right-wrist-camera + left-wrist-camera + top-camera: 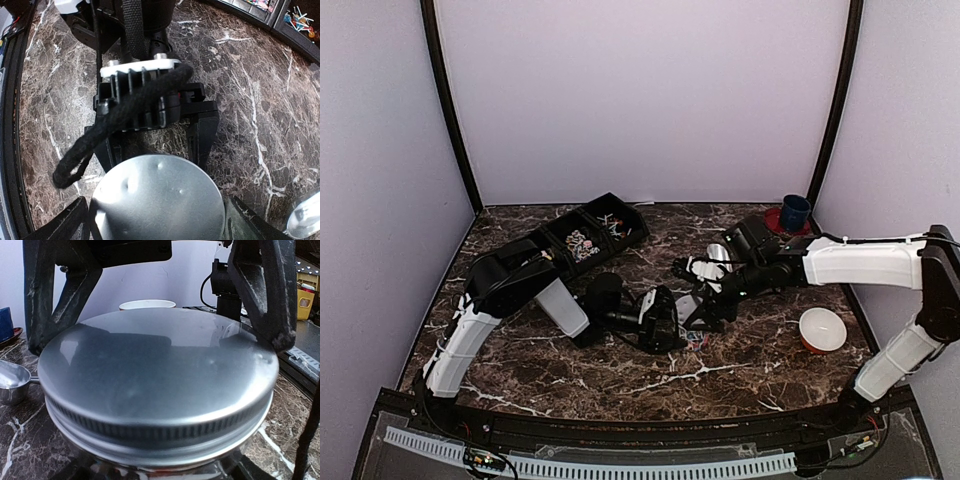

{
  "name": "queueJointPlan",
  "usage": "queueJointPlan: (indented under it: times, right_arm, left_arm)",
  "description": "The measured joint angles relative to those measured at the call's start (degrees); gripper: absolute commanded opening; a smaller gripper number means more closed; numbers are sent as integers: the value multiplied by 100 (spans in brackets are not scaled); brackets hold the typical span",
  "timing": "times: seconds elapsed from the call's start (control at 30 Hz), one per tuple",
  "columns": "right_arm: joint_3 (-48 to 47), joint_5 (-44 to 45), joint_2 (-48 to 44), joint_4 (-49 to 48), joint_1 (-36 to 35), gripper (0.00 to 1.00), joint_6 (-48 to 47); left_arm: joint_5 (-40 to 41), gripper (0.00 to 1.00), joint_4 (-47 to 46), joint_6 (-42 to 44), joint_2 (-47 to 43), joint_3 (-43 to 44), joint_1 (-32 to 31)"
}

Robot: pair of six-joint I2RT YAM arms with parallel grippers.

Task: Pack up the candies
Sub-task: Screw the bottle lid onto the packing bottle.

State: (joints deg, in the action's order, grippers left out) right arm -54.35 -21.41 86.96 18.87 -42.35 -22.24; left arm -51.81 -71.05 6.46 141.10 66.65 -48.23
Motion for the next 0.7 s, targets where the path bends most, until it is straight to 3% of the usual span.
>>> queueJointPlan:
  times: [0.33,0.57,0.7]
  right_arm:
    - [15,595,24,-396,-103,86,1174]
    - [59,953,-7,-496,-181,99,1440]
    - [63,1141,-26,-487,-195,98,1517]
  left_arm:
    - [511,74,-35,-55,-9,-15,-42]
    - [728,77,-68,-101,-9,-24,-61]
    - [828,77,-101,-118,-11,-42,-79]
